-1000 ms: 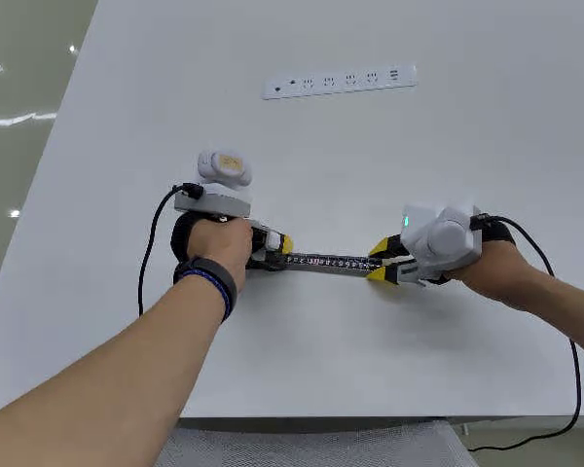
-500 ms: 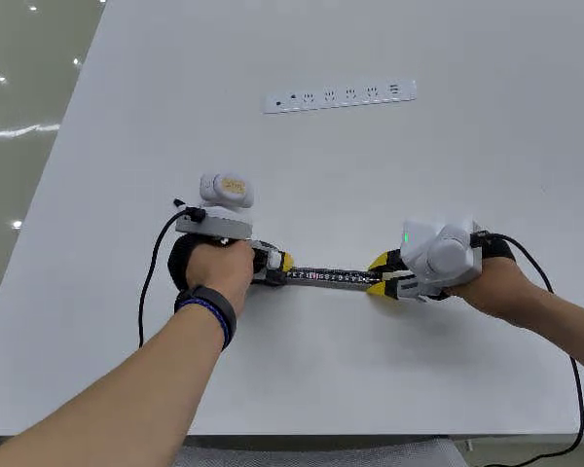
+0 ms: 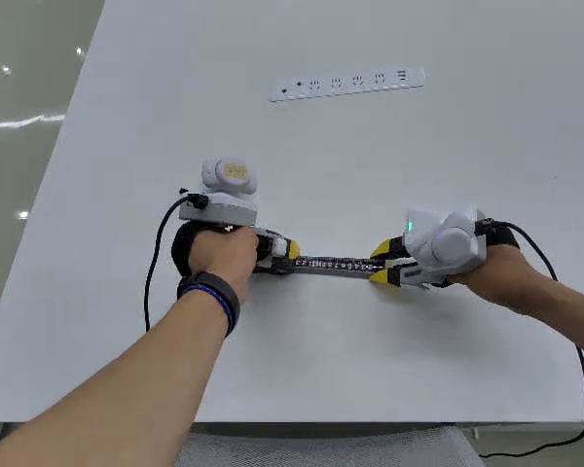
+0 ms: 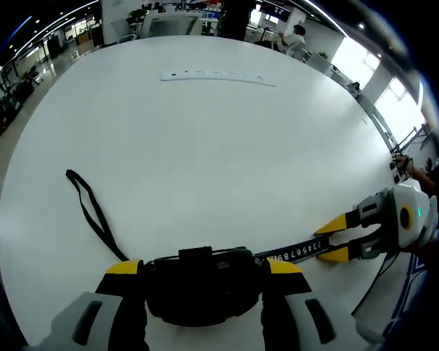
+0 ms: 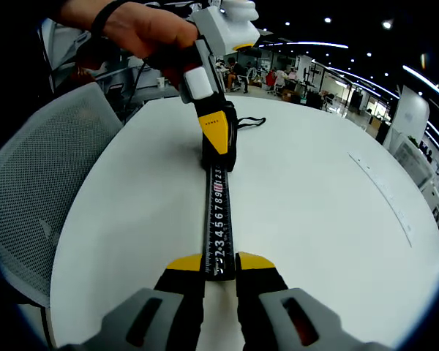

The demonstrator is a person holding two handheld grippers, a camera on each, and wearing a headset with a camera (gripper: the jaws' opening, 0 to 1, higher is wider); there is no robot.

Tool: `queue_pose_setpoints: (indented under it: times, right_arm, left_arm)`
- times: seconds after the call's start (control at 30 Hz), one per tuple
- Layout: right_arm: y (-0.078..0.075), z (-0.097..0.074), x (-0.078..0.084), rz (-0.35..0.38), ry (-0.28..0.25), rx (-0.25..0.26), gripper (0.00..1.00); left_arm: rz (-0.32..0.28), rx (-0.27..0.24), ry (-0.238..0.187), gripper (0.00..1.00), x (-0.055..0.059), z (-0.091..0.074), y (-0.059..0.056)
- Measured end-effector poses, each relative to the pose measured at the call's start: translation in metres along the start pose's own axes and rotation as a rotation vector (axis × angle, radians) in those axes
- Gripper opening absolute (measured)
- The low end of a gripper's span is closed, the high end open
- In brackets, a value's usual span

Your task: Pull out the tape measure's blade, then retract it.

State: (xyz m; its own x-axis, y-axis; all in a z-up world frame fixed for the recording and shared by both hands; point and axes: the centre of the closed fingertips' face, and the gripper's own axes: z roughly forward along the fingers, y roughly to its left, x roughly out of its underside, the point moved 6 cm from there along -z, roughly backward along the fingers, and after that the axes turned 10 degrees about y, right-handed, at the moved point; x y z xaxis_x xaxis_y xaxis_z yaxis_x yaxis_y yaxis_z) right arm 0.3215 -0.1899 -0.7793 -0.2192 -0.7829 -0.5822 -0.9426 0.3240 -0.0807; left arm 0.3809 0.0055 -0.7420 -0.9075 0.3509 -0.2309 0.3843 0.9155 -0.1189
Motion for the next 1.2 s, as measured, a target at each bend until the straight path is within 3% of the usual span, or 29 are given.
queue_pose_setpoints:
  times: [0.27,0.37,0.6,0.73,0.77,0.8,0.93,1.2]
  right_arm:
    - [-0.004,0.001,0.001,0.005,-0.009,-0.007,0.15]
    - [-0.002,0.000,0.002,0.003,-0.013,-0.013,0.16]
    - [-0.002,-0.002,0.007,0.037,-0.024,-0.003,0.18]
    - [0.004,-0.004,0.006,0.063,-0.058,-0.010,0.15]
    - [0.007,-0.006,0.007,0.108,-0.109,0.020,0.15]
    - [0.008,-0.006,0.007,0.118,-0.118,0.026,0.15]
    - [0.009,-0.007,0.006,0.146,-0.128,0.036,0.14]
    - [0.008,-0.008,0.004,0.117,-0.121,0.034,0.14]
  left_arm:
    - [-0.003,0.003,0.002,0.61,0.000,0.000,-0.001]
    - [-0.017,0.037,-0.001,0.62,-0.001,-0.001,0.003]
    - [-0.002,0.050,0.002,0.63,-0.001,-0.001,0.003]
    - [0.006,0.059,-0.015,0.63,0.000,0.002,0.003]
    - [0.016,0.073,-0.019,0.64,0.003,0.003,0.003]
    - [0.010,0.075,-0.022,0.64,0.003,0.003,0.003]
    - [0.008,0.055,-0.046,0.63,0.003,0.004,0.002]
    - [0.007,0.047,-0.040,0.61,0.004,0.003,0.001]
